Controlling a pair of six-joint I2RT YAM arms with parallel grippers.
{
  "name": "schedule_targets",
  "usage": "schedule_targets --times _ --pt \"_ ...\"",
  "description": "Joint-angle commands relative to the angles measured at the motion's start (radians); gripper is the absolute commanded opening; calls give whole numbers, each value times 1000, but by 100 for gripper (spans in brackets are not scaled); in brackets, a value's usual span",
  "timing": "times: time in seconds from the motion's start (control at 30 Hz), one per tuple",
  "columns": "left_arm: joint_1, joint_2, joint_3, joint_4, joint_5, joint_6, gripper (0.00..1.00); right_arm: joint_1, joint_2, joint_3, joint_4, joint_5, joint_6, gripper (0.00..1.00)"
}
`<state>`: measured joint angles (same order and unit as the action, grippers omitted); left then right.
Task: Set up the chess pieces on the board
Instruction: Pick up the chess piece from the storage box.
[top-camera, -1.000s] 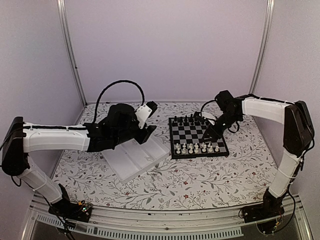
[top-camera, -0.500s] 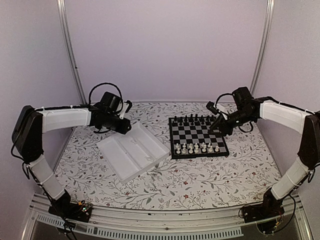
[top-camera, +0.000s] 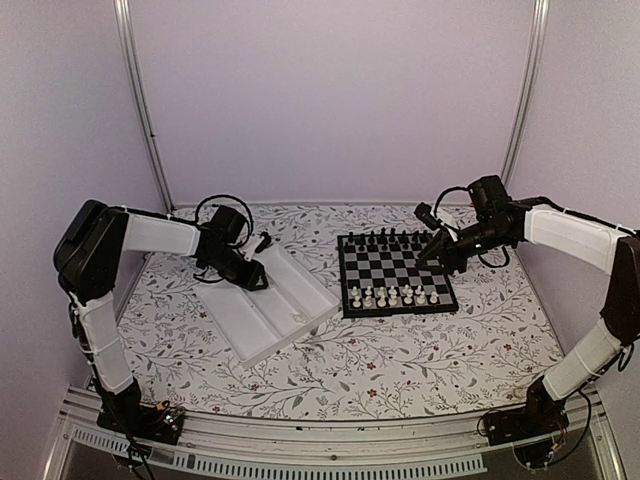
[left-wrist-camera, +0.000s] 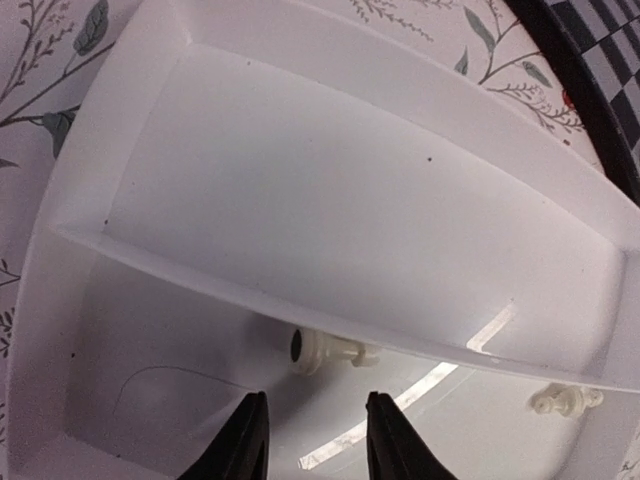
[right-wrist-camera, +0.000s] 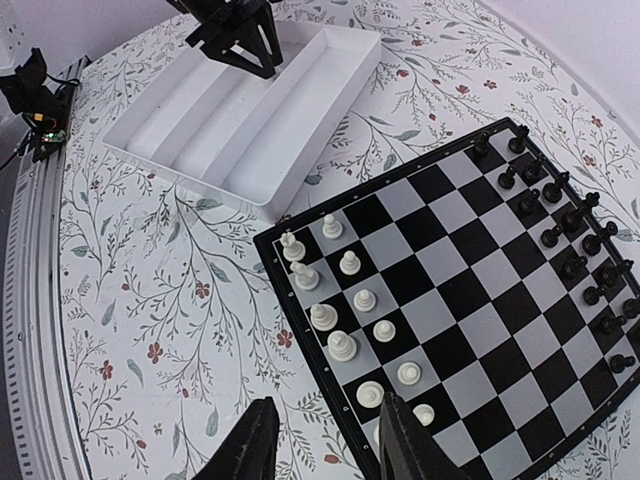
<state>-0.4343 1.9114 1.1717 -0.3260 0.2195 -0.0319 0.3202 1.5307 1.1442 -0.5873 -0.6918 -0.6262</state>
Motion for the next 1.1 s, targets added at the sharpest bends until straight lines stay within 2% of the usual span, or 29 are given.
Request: schedule_targets --times 0.0,0.37,0.6,0.83,1.07 --pt "27 15 20 35 36 14 34 2 -23 -18 15 -27 -15 38" --pt "31 79 56 66 85 12 26 2 8 -16 4 -34 -23 38" --pt "31 104 61 67 129 10 14 2 24 -15 -2 -42 -24 38" --pt "30 38 33 60 152 -8 6 4 38 -3 -9 -90 -10 38" --pt "30 -77 -31 79 224 -48 4 55 57 58 -16 -101 16 38"
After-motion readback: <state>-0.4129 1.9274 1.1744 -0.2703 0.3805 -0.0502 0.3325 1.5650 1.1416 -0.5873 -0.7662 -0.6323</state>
